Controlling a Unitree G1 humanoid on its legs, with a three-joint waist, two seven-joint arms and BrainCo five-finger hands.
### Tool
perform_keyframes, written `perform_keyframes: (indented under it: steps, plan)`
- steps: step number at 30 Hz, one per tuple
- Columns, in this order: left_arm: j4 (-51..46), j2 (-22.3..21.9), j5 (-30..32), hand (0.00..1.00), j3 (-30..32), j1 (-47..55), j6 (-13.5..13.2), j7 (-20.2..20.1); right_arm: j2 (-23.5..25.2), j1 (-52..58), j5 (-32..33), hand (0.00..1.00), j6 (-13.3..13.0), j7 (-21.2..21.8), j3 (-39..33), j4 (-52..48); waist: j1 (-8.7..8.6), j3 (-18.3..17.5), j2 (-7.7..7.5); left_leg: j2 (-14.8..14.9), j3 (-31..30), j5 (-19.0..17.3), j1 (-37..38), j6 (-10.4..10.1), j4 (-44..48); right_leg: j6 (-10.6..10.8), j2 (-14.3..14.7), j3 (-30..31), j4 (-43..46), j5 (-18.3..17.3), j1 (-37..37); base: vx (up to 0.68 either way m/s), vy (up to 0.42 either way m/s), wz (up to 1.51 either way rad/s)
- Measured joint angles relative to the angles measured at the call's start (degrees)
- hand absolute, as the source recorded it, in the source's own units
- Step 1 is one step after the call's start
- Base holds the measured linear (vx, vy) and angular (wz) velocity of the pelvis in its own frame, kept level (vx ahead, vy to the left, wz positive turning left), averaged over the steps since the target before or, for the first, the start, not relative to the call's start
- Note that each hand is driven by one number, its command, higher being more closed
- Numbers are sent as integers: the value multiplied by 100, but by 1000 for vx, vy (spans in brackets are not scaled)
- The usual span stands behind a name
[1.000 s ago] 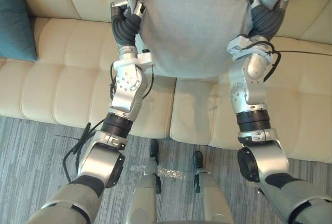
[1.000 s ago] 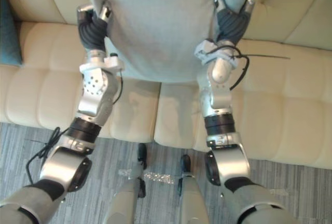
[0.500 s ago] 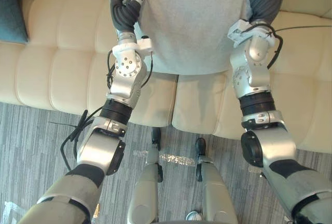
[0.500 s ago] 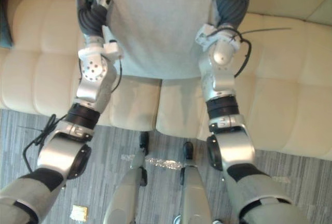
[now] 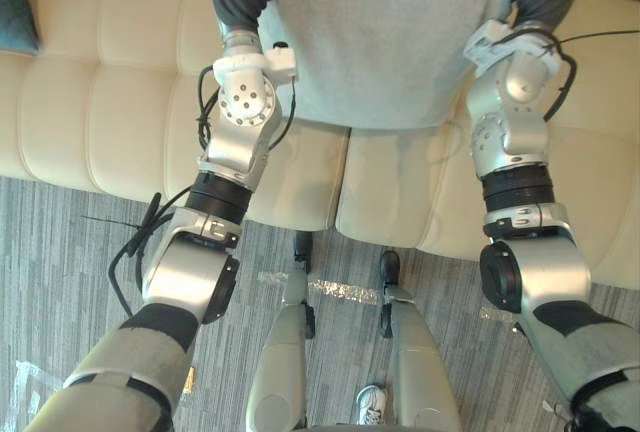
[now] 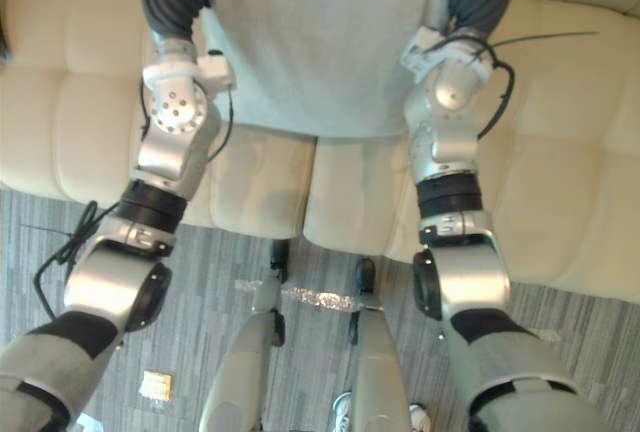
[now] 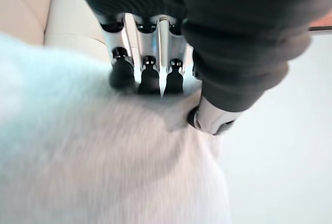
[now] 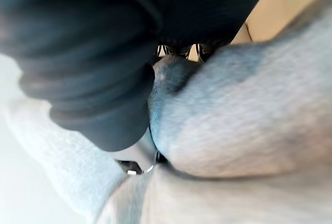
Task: Pick up cushions and gather them together orderly.
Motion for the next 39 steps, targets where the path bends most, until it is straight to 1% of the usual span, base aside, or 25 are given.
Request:
perform_keyframes:
  steps: [3,5,8,10,12,13,14,16,18,19,21,23,25,26,28,29,30,33,34,36,37,38,39]
  plan:
    - [-362,-9,-7,0,105,0,-17,-2,-11,141,8,0,10,-59,-370,-370,-4,2,-3,-16,45,-7,4,-1,-1,19,-32,2,106,-12,-49,0,0,0]
    - [-423,-11,-7,0,115,2,-25,-9,-38,276,11,0,-3,-86,-453,-603,-11,2,-4,-17,66,-23,17,21,-1,20,-37,8,125,-13,-49,0,0,0]
    - [-425,-54,-7,0,210,122,-24,-59,-234,646,19,0,-42,-83,-723,-910,-31,3,-11,-21,117,-30,84,44,-1,21,-42,55,145,-13,-8,6,-19,-6]
    - [-423,-68,-55,0,273,479,-4,-151,-281,1003,78,0,-44,-39,-900,-907,-67,19,-47,-14,216,-84,315,140,-2,23,-31,119,134,-14,184,16,-33,-16]
    - [-416,-68,-254,0,276,786,-1,-324,-376,1324,134,0,-42,62,-968,-906,-88,20,-54,-12,304,-155,535,213,-7,25,-29,154,57,-15,401,15,-33,-17]
    - [-351,-65,-577,0,284,850,-8,-471,-476,1459,250,0,-40,134,-995,-903,-121,20,-55,-5,335,-231,621,187,-21,31,-25,162,-12,-10,516,11,-28,-12]
    - [-301,-61,-1036,0,317,855,-9,-661,-563,1545,308,0,-37,186,-1012,-899,-153,16,-63,1,360,-265,681,232,-26,46,-23,164,-67,7,592,11,-26,-8]
    - [-220,-11,-1579,0,335,888,-14,-857,-686,1672,466,0,-38,323,-1034,-897,-222,16,-64,-4,377,-249,794,281,-6,63,-25,175,-163,33,747,38,-24,-4]
    - [-236,121,-1761,0,338,1075,-18,-1030,-688,1893,510,0,-38,442,-1039,-905,-289,0,-97,-8,394,-231,936,307,-3,67,-29,185,-258,42,932,80,-33,-2]
    - [-290,201,-1791,0,355,1258,-19,-1109,-686,2131,519,0,-37,537,-1042,-906,-295,-11,-130,-7,402,-231,1048,307,-1,67,-28,187,-286,42,1057,96,-42,3]
    - [-693,235,-1794,0,533,1757,-35,-1195,-658,2652,519,0,-28,694,-1043,-1010,-293,-38,-183,1,417,-231,1203,307,0,66,-19,173,-391,42,1263,93,-47,5]
    - [-1255,283,-1783,0,652,2516,-47,-1291,-580,3405,477,0,8,902,-1079,-1460,-286,-48,-200,12,415,-232,1373,307,0,65,-9,152,-484,41,1497,96,-52,7]
    - [-1677,270,-1768,0,766,3281,-47,-1370,-322,4055,450,0,17,1099,-1216,-1899,-279,-85,-259,24,437,-255,1532,296,-1,61,6,147,-556,38,1673,56,-44,-6]
    - [-1920,251,-1722,0,802,3833,-45,-1451,-134,4470,443,0,18,1219,-1282,-2119,-274,-113,-285,70,461,-405,1685,293,0,51,50,156,-614,31,1829,51,-44,-16]
    - [-2170,124,-1653,0,822,4659,-40,-1595,157,5247,349,0,20,1392,-1294,-2341,-270,-290,-405,75,539,-502,1852,269,-1,38,52,192,-659,-4,1987,53,-35,-12]
    - [-2261,-20,-1581,0,837,5225,-25,-1740,393,5819,214,0,27,1529,-1317,-2455,-273,-514,-472,71,544,-583,1931,253,-1,36,50,195,-708,-23,2078,59,-20,-6]
    - [-2292,-99,-1546,0,853,5545,-20,-1837,541,6126,208,0,26,1611,-1316,-2512,-273,-607,-508,71,552,-617,2018,249,-1,35,48,201,-765,-24,2191,76,-17,-5]
    - [-2299,-446,-1240,0,995,6769,76,-2231,1065,7197,-88,0,28,1978,-1244,-2522,-270,-1019,-628,62,659,-822,2388,239,-1,28,41,279,-989,-57,2606,78,-14,-11]
    - [-2267,-531,-1165,0,1027,7011,100,-2303,1171,7391,-201,0,29,2053,-1216,-2522,-264,-1088,-635,63,687,-852,2471,237,-1,28,40,301,-1036,-57,2699,73,-12,-15]
    - [-1893,-826,-739,0,1130,7584,215,-2513,1426,7914,-426,0,36,2284,-1068,-2428,-259,-1258,-606,62,730,-933,2726,221,-1,14,35,325,-1176,-69,2956,48,-11,-10]
    - [-1684,-914,-595,0,1171,7703,258,-2585,1457,8045,-492,0,42,2353,-972,-2351,-253,-1331,-594,67,763,-950,2780,219,-1,28,37,329,-1201,-108,3015,41,-14,-9]
    - [-1218,-1031,-367,0,1241,7810,306,-2642,1482,8151,-673,0,51,2430,-809,-2086,-253,-1426,-573,74,803,-974,2869,225,-1,32,39,332,-1256,-114,3113,34,-14,-10]
    - [-957,-1078,-261,0,1267,7832,349,-2679,1503,8184,-687,0,64,2475,-752,-1921,-252,-1473,-564,76,820,-984,2907,222,-2,30,40,333,-1267,-116,3149,51,-18,-11]
